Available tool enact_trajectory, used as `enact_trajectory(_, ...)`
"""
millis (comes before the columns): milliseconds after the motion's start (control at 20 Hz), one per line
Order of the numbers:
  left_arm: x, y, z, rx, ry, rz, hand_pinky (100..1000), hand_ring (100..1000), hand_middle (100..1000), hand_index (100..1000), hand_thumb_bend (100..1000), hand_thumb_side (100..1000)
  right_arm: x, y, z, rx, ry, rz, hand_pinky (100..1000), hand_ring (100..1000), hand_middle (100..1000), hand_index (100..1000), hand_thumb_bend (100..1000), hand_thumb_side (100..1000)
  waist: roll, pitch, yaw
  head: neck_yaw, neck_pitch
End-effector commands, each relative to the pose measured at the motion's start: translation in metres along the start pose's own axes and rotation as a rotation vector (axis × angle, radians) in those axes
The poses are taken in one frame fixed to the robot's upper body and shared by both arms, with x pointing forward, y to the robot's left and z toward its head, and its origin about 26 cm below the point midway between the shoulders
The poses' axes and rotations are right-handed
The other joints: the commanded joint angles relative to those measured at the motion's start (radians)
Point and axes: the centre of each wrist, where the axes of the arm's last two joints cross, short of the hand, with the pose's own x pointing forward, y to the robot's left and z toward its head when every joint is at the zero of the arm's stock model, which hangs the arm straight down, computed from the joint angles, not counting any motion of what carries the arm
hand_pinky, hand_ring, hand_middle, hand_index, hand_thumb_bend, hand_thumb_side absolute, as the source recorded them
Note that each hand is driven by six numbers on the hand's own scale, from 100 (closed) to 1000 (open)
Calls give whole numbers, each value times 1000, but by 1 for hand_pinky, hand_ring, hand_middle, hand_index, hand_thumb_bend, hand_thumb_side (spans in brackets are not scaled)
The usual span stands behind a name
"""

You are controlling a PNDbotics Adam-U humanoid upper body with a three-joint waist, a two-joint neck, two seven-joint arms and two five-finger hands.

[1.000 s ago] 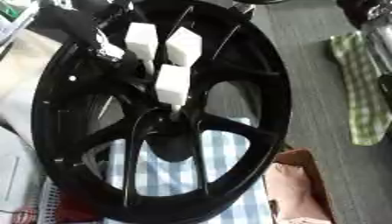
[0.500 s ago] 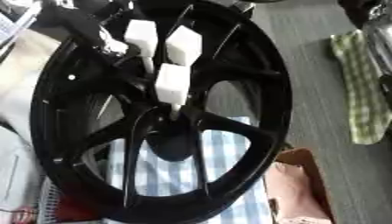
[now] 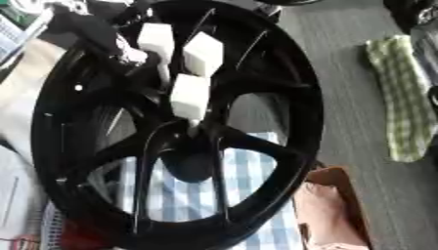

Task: Pull the pin out of the wheel hub.

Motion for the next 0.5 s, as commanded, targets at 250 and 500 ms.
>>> enact_trajectory(250,6,9,8,42,-23,4,726,690,584,670,182,338,3,-8,0,-27,-6,7,834,720,665,707,222,561,-3,-21,1,0,-2)
enact_trajectory(500,7,11,11,72,-30,8,700,647,503,576,100,395,1,-8,0,-27,0,7,834,721,665,707,222,561,-5,-29,3,-2,5)
